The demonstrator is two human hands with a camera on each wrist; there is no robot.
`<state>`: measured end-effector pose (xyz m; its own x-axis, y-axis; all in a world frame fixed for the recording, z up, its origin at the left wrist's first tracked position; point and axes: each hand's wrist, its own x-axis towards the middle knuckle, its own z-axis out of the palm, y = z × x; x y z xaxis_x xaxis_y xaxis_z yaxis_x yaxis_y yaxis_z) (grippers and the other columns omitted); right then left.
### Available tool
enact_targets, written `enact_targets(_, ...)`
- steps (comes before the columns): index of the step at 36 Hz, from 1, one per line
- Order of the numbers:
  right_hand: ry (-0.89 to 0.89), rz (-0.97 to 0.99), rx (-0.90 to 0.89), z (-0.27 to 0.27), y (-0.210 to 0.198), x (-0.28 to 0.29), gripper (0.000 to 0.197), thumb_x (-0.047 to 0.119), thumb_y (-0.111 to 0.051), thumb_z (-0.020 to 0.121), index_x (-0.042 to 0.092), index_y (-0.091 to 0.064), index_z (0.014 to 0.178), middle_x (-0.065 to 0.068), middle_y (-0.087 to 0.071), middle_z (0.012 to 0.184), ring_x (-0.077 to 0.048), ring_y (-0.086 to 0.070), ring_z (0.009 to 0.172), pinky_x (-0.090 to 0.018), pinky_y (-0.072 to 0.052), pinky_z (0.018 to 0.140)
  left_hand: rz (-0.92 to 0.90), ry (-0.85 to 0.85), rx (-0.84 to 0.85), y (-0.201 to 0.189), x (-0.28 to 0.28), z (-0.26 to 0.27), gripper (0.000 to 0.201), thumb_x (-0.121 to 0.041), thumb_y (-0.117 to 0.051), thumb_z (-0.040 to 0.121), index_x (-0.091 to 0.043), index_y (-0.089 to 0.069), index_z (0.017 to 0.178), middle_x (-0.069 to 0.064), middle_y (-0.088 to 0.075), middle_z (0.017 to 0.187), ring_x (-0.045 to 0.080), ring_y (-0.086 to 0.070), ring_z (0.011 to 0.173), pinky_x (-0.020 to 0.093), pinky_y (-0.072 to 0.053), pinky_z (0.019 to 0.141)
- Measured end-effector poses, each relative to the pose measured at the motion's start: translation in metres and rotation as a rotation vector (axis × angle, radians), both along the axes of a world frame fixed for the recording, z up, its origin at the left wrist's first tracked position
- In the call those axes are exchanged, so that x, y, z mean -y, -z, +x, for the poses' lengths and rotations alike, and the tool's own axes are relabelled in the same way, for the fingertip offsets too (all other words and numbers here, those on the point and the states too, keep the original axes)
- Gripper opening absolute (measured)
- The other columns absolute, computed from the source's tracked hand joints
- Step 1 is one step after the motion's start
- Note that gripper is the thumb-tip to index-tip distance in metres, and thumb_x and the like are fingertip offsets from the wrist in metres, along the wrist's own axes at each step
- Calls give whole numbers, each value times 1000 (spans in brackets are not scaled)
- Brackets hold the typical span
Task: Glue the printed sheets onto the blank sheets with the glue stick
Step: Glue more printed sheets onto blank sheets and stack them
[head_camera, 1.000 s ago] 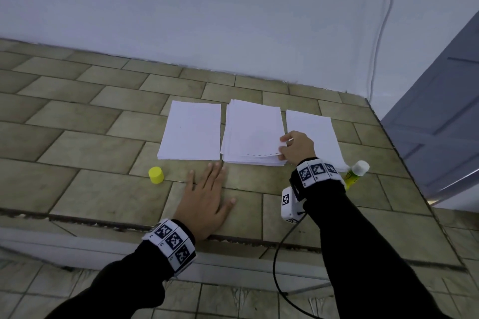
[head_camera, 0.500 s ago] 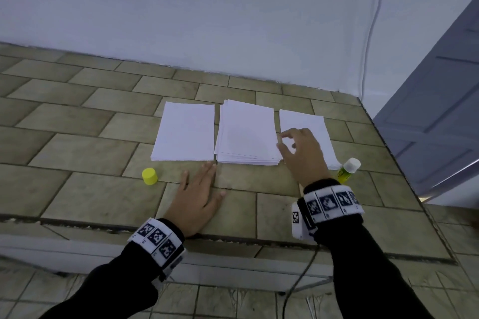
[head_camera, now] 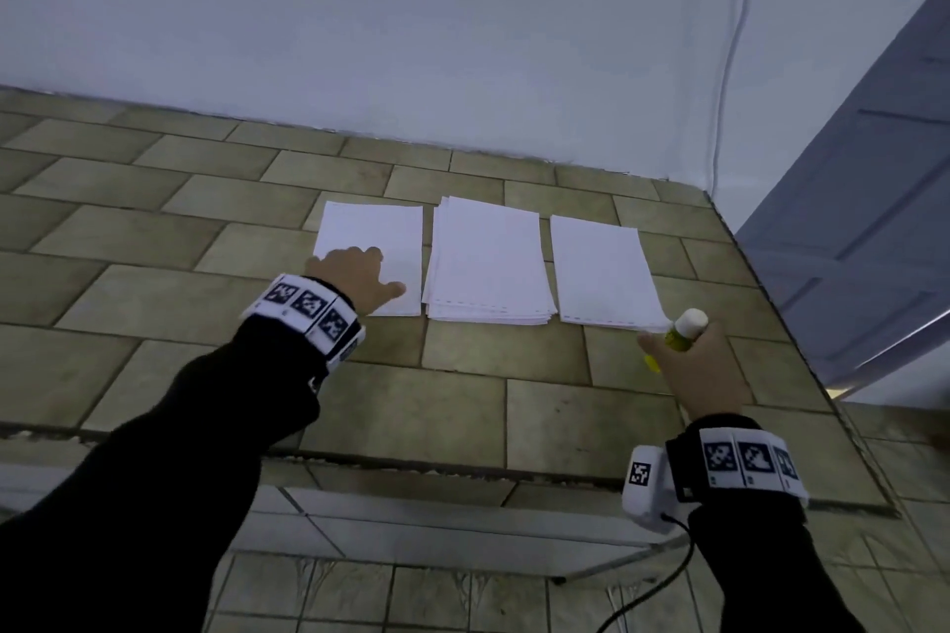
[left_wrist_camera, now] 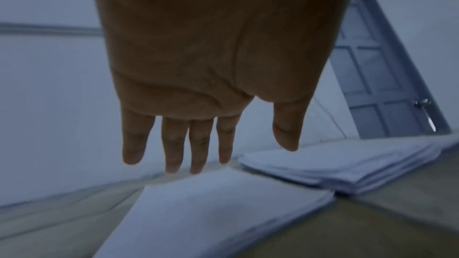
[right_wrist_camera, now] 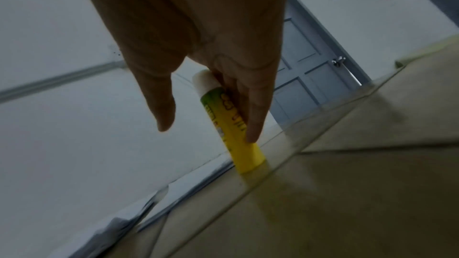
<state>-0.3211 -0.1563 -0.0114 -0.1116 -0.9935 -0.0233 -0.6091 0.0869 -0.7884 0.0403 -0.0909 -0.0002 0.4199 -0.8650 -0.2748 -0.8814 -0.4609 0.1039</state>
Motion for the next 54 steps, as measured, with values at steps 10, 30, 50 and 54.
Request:
enact_targets(10, -125, -60, -146, 14, 3, -2, 33, 14, -66, 90, -1, -56, 117, -18, -63, 114, -30, -58, 102, -29, -37, 76, 48, -9, 38, 36, 17, 4, 80, -72, -54, 83, -24, -36, 145, 9, -40, 145, 35, -45, 128, 46, -42, 101)
enact_targets(30, -153, -87, -134, 12, 4, -3, 29, 11, -65, 89, -1, -57, 114, -18, -63, 109, -18, -49, 88, -27, -34, 72, -365, -118, -154, -5, 9, 26, 59, -51, -30, 102, -3, -55, 124, 19, -59, 126, 33, -56, 108, 39, -40, 85)
enact_targets(50, -150, -82, -154, 13, 4, -4, 32, 11, -65, 89, -1, -57, 118, -17, -64, 113, -16, -50, 89, -26, -35, 74, -194, 588, -451, -35, -54, -65, 46, -46, -56, 95, -27, -54, 137, -7, -55, 138, 10, -50, 123, 30, -37, 106)
enact_targets(54, -154, -82, -135, 12, 4, -4, 31, 10, -65, 89, 0, -56, 118, -16, -63, 112, -18, -51, 90, -26, -35, 75, -68, 800, -344, -13, -69, -77, 46, -49, -54, 96, -26, -56, 135, -3, -52, 142, 12, -42, 132, 16, -22, 109)
